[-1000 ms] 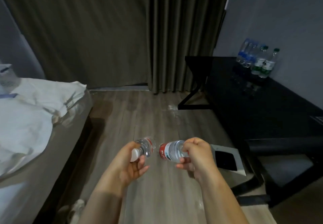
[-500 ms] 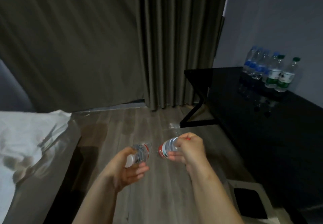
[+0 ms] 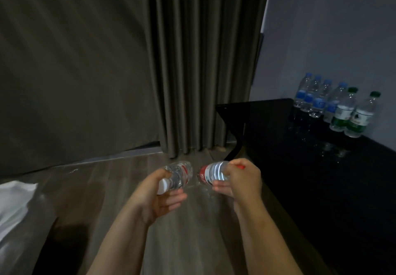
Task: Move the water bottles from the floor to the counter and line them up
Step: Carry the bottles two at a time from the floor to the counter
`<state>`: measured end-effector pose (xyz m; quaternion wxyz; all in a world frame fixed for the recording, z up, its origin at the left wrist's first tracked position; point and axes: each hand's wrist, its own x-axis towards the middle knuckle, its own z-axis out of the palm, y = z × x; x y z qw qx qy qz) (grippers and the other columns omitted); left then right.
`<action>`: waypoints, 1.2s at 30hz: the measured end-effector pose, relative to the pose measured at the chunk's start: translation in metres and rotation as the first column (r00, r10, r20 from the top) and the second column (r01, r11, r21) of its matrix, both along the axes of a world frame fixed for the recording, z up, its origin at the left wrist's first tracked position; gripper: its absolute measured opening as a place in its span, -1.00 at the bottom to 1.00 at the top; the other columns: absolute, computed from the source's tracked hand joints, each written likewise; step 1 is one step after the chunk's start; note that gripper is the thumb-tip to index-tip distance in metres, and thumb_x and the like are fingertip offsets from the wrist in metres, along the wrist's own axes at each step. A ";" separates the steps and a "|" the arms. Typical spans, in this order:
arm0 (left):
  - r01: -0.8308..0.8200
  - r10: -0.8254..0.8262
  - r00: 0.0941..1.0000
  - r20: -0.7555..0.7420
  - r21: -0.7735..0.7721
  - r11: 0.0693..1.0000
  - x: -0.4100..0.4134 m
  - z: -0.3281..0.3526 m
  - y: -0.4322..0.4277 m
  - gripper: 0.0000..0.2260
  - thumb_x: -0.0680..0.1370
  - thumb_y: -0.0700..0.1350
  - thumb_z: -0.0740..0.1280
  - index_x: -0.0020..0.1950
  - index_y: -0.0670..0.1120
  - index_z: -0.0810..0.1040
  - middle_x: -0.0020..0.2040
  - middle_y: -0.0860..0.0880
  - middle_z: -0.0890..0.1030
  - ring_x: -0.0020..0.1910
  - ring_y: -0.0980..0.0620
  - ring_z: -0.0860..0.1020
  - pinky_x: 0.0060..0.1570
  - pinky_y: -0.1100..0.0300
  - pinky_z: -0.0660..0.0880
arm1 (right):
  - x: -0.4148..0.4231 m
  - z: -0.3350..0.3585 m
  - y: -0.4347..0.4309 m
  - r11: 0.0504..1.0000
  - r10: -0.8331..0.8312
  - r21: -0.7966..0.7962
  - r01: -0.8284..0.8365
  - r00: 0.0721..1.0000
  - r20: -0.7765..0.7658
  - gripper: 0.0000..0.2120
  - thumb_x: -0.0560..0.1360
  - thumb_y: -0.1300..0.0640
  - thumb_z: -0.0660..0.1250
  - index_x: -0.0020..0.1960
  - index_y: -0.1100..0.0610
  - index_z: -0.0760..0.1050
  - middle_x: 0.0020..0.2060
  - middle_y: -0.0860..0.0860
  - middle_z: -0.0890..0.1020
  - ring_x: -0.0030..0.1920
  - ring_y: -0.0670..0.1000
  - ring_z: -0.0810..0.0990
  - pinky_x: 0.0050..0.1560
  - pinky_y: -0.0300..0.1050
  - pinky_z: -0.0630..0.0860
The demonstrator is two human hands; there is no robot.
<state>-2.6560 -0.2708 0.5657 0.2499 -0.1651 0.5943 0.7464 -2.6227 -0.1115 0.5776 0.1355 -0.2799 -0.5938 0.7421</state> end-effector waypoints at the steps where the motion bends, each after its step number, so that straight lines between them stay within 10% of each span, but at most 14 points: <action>1: 0.027 -0.027 1.000 -0.007 -0.002 1.000 -0.019 0.000 0.002 -0.71 0.56 -0.04 0.18 0.17 -0.19 0.45 -0.32 -0.15 0.59 -0.53 0.00 0.63 -0.25 0.12 0.49 | -0.014 -0.002 0.001 1.000 -0.025 0.002 0.025 1.000 0.005 -0.79 0.49 0.39 0.20 -0.22 0.13 0.44 -0.37 0.17 0.58 -0.54 0.05 0.60 -0.56 -0.20 0.55; 8: 0.248 -0.250 0.967 -0.048 -0.042 0.968 -0.148 0.012 0.033 -0.74 0.55 -0.05 0.20 0.13 -0.19 0.47 -0.42 -0.13 0.60 -0.44 -0.05 0.64 -0.31 0.15 0.51 | -0.116 -0.005 0.019 0.960 -0.280 0.036 0.279 0.959 0.040 -0.82 0.50 0.31 0.25 -0.22 0.10 0.47 -0.14 0.15 0.56 -0.18 0.23 0.66 -0.35 -0.05 0.60; 23: 0.544 -0.546 0.836 -0.057 -0.038 0.838 -0.262 0.024 0.231 -0.86 0.54 -0.09 0.24 -0.12 -0.15 0.44 -0.26 -0.21 0.61 -0.55 -0.02 0.62 -0.29 0.11 0.50 | -0.180 0.006 0.171 0.747 -0.664 -0.030 0.664 0.745 -0.065 -0.77 0.49 0.37 0.20 -0.29 0.16 0.44 -0.33 0.11 0.53 -0.42 0.13 0.60 -0.32 0.02 0.63; 36: 0.728 -0.727 0.685 0.036 -0.034 0.684 -0.276 0.029 0.487 -0.70 0.52 -0.06 0.27 0.18 -0.18 0.43 -0.54 -0.16 0.61 -0.57 -0.05 0.61 -0.35 0.14 0.52 | -0.176 0.016 0.404 0.635 -0.768 0.097 0.766 0.640 -0.025 -0.78 0.47 0.35 0.19 -0.33 0.17 0.42 -0.37 0.13 0.53 -0.48 0.11 0.60 -0.42 -0.06 0.61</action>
